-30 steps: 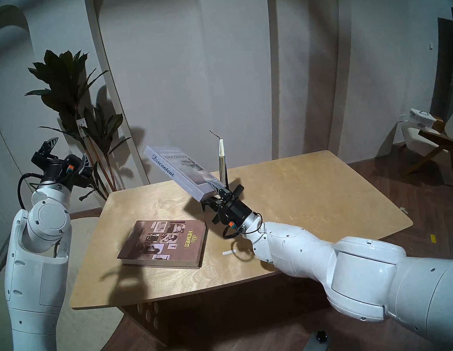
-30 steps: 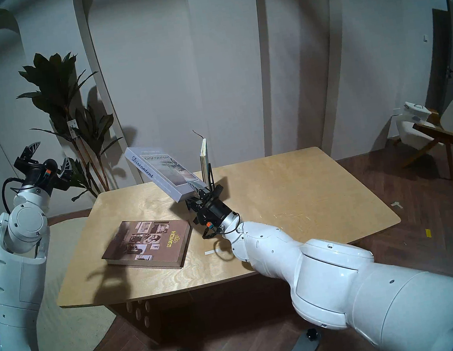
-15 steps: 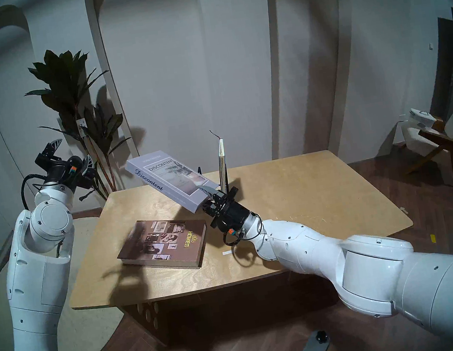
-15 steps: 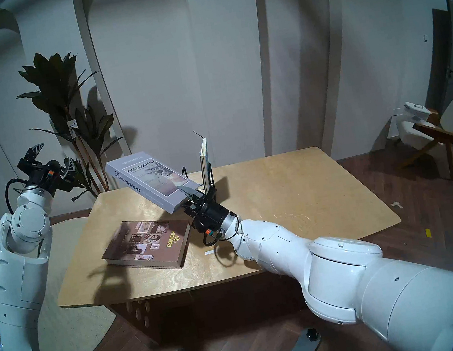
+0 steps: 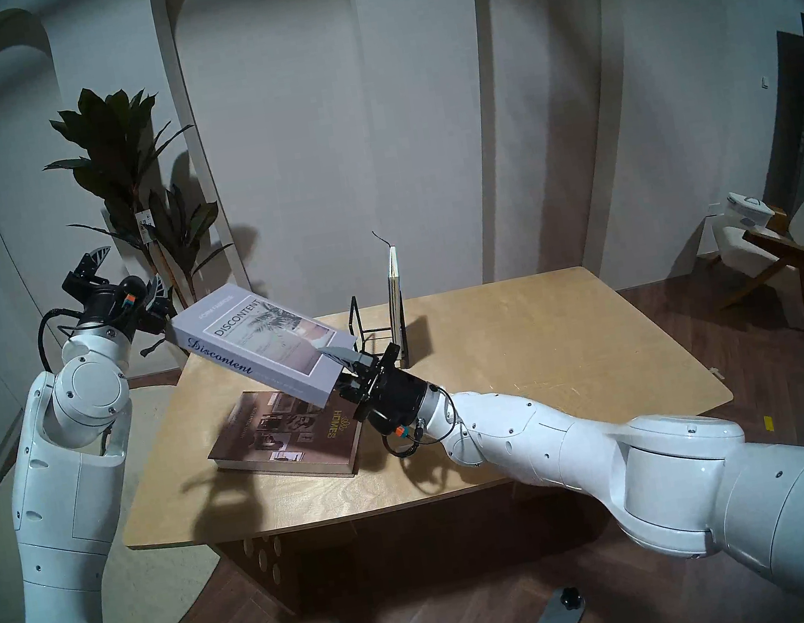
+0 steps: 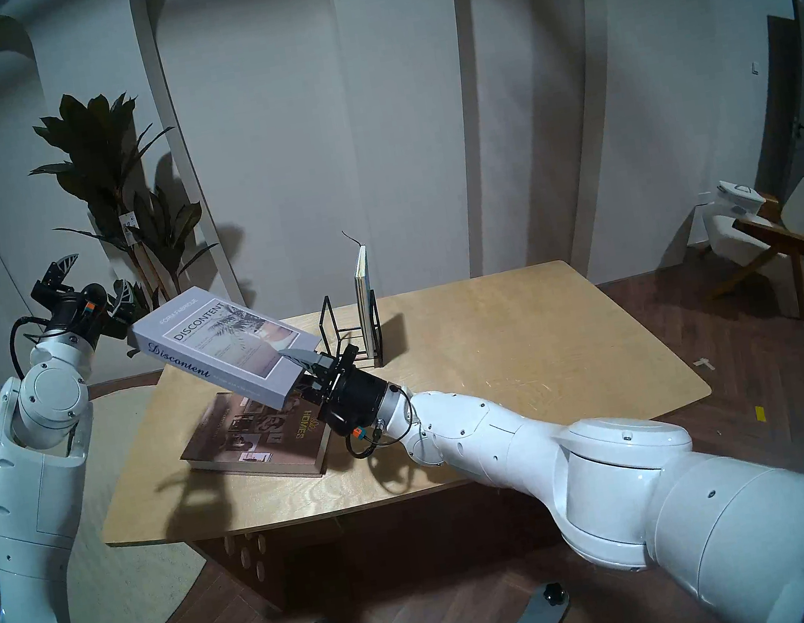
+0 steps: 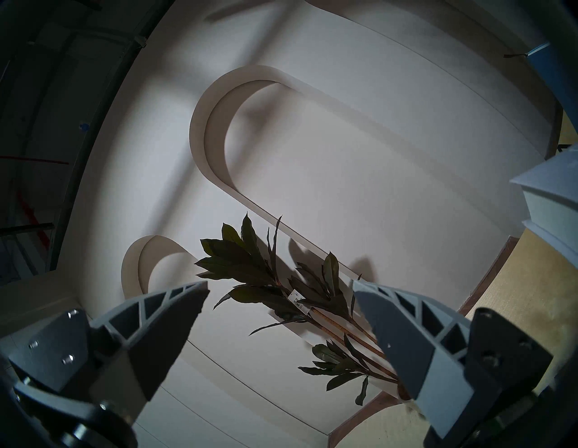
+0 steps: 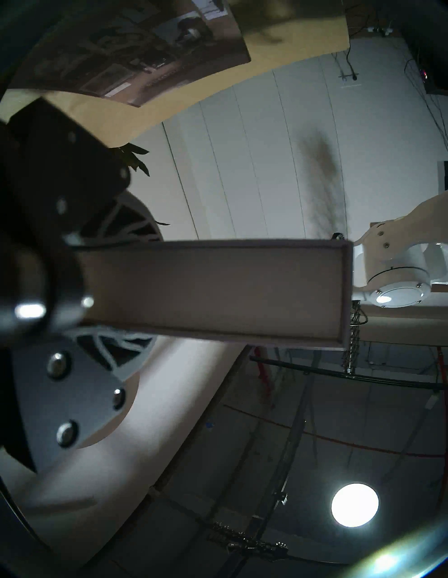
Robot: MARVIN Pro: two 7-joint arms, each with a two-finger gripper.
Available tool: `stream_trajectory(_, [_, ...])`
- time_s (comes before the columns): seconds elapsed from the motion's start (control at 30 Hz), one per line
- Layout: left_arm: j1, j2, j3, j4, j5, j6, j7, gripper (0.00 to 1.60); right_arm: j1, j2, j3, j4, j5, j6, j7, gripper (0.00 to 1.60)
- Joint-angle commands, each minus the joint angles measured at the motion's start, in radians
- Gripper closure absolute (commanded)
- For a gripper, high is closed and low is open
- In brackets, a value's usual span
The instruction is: Stack the books into one stack
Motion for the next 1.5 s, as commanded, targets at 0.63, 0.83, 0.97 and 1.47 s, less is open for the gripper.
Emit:
stream_trajectory(0.63, [-0.035, 0.008, 0.002, -0.001, 0.001, -0.015, 0.013, 0.00, 0.000, 0.239, -0.018, -0.270, -0.042, 0.097, 0.119, 1.60])
stream_trajectory(0.83, [-0.037, 0.008, 0.004, 0.002, 0.003, -0.018, 0.015, 0.00, 0.019, 0.273, 0.014, -0.328, 0.008, 0.091, 0.182, 1.60])
stream_trajectory(0.97, [-0.038, 0.008, 0.004, 0.003, 0.003, -0.019, 0.016, 0.00, 0.029, 0.284, 0.028, -0.351, 0.033, 0.088, 0.220, 1.60])
stream_trajectory(1.47, [-0.047, 0.008, 0.010, 0.011, 0.008, -0.025, 0.023, 0.00, 0.023, 0.348, 0.041, -0.479, 0.171, 0.136, 0.524, 1.60])
